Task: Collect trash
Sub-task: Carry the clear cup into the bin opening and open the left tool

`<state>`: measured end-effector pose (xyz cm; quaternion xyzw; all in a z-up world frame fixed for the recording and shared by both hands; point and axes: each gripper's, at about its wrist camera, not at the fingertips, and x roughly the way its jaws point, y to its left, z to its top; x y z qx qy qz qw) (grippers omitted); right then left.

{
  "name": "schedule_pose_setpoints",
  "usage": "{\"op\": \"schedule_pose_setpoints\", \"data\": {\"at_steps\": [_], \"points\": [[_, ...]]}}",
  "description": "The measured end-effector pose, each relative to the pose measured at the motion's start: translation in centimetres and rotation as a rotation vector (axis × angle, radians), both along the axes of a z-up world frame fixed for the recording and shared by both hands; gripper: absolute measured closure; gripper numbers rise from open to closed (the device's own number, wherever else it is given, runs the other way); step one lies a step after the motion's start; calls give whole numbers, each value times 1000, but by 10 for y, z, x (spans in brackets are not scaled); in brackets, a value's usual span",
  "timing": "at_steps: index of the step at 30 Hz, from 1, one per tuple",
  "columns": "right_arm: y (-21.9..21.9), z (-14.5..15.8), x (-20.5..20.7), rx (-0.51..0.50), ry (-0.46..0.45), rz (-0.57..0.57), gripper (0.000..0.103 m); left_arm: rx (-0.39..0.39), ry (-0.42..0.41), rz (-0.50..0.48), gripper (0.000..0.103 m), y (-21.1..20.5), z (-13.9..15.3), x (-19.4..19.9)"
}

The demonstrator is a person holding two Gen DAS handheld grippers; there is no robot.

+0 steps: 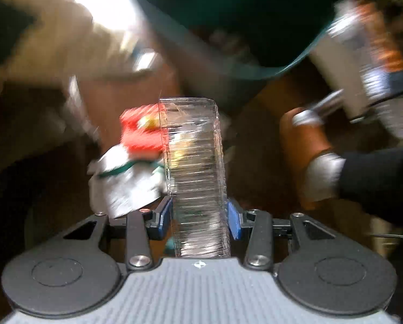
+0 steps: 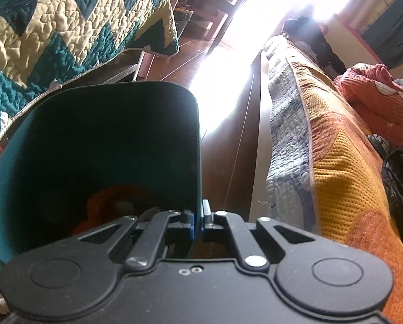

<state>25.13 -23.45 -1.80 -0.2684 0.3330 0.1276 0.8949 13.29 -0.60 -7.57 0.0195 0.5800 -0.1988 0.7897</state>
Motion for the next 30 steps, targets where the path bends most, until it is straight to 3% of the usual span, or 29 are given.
{"op": "schedule_pose_setpoints", "data": {"at_steps": [4,11,18,23,30], "points": [[4,0,-5,-15,-7,13,100,-5,-150,-81,61,-9,54,-7],[17,2,-15,-35,-22,55,100,-102,-274,3,61,-20,93,23],[29,2,-25,-54,-39,104,100,-133,-265,126,61,-52,70,83],[34,2,-27,-55,-45,125,101,-80,-230,164,60,-73,34,115],[34,2,-29,-52,-47,128,101,-11,-183,193,59,-86,5,128]]}}
